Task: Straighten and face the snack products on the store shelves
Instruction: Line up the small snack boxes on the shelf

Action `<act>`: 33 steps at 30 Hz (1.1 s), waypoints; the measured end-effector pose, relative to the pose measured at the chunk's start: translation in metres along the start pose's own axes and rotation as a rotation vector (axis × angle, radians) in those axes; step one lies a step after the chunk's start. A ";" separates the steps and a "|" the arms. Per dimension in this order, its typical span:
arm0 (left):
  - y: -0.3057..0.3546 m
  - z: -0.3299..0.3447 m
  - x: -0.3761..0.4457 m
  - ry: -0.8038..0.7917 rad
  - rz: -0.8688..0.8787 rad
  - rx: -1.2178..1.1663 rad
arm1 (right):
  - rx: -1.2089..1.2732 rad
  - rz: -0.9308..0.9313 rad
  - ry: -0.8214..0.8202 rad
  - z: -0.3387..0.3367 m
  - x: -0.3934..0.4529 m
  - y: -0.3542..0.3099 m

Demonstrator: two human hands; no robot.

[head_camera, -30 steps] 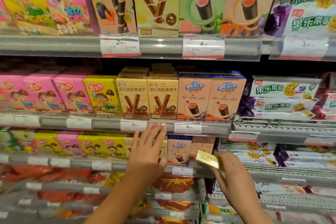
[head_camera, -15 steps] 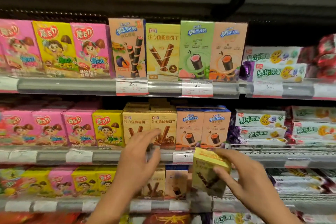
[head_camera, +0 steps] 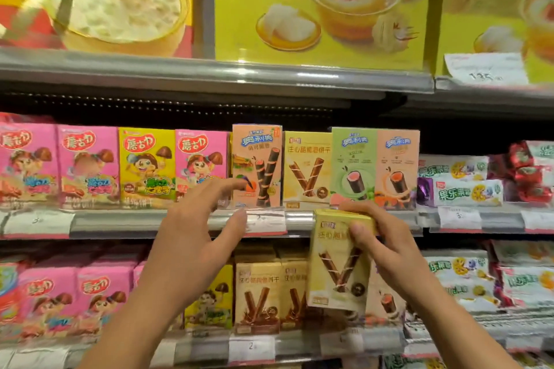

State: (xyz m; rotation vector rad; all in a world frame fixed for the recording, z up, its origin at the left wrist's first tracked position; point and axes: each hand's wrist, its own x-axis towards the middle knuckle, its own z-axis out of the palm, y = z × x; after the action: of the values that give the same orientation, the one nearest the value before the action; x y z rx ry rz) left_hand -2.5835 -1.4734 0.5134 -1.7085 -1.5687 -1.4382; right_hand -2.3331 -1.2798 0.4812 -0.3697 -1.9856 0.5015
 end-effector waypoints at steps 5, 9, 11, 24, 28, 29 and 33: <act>-0.001 -0.007 0.025 -0.012 0.135 0.137 | 0.076 0.040 0.017 0.014 0.011 0.006; -0.004 0.005 0.069 -0.047 0.159 0.254 | 0.129 0.061 0.000 0.013 0.015 0.004; -0.003 0.011 0.092 -0.057 0.180 0.305 | 0.150 0.093 -0.037 0.009 0.017 0.003; -0.005 0.020 0.119 -0.021 0.214 0.524 | 0.225 0.173 -0.182 -0.007 0.024 0.004; -0.003 0.010 0.115 -0.007 0.233 0.488 | 0.262 0.167 -0.186 -0.008 0.023 0.004; -0.003 0.009 0.113 -0.028 0.223 0.482 | 0.269 0.168 -0.186 -0.008 0.024 0.004; 0.000 0.004 0.104 -0.075 0.235 0.473 | 0.307 0.183 -0.188 -0.007 0.024 0.004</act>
State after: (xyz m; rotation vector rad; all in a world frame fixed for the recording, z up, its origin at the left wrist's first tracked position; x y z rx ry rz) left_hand -2.5991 -1.4200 0.6016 -1.6033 -1.5316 -0.8166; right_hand -2.3375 -1.2644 0.5001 -0.3210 -2.0227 0.9746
